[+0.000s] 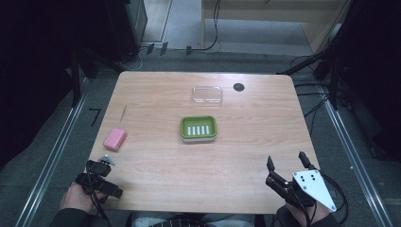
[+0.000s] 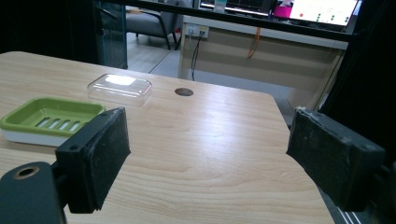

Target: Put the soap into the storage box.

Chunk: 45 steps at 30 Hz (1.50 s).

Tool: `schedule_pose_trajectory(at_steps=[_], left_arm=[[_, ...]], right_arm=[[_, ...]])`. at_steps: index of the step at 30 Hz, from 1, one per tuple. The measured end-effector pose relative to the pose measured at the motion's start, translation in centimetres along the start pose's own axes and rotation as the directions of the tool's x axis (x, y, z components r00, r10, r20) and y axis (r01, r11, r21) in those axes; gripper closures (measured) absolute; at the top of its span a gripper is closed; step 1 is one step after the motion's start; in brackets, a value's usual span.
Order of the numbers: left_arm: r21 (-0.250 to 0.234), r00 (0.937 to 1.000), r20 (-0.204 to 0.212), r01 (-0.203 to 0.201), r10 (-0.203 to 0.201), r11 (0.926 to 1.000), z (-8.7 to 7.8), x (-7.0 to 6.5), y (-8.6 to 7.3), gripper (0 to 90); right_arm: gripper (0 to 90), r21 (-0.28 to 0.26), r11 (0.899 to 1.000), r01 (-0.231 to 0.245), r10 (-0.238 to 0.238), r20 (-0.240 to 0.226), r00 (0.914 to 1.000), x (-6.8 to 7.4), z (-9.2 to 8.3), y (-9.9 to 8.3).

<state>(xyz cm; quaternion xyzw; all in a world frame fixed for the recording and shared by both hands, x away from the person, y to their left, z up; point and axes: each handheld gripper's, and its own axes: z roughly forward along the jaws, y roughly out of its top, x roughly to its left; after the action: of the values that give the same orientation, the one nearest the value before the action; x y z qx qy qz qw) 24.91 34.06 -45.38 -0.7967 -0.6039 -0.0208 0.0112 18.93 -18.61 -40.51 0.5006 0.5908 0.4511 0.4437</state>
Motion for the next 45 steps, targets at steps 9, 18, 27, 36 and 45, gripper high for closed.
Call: schedule_pose_trajectory(at_steps=[9, 18, 27, 36, 45], left_arm=[[0.004, 1.0, 0.002, -0.009, 0.009, 1.0, 0.1, 0.0, 0.0, 1.3], [0.006, 0.9998, -0.01, -0.018, 0.018, 0.9998, 0.1, -0.2, 0.2, 1.4], [0.001, 0.9994, -0.005, -0.035, 0.035, 0.9994, 0.2, -0.1, 0.3, 1.4], [-0.021, 0.999, 0.002, -0.044, 0.044, 0.9988, -0.3, 0.2, 0.8, 1.5], [-0.038, 0.9982, 0.004, -0.06, 0.06, 0.9975, -0.7, 0.4, 2.3, 1.5]], right_arm=[[12.7, -0.002, 1.0, -0.006, 0.006, -0.001, 1.0, 0.0, 0.1, 0.0], [12.7, -0.001, 1.0, -0.008, 0.008, -0.008, 0.9999, -0.2, 0.4, -0.1], [12.7, -0.002, 1.0, -0.002, 0.002, -0.011, 0.9999, 0.0, 0.5, 0.0], [12.7, -0.002, 1.0, 0.003, -0.003, -0.015, 0.9999, 0.4, 0.5, 0.2], [12.7, -0.002, 1.0, 0.003, -0.003, -0.025, 0.9997, 0.4, 0.8, 0.2]])
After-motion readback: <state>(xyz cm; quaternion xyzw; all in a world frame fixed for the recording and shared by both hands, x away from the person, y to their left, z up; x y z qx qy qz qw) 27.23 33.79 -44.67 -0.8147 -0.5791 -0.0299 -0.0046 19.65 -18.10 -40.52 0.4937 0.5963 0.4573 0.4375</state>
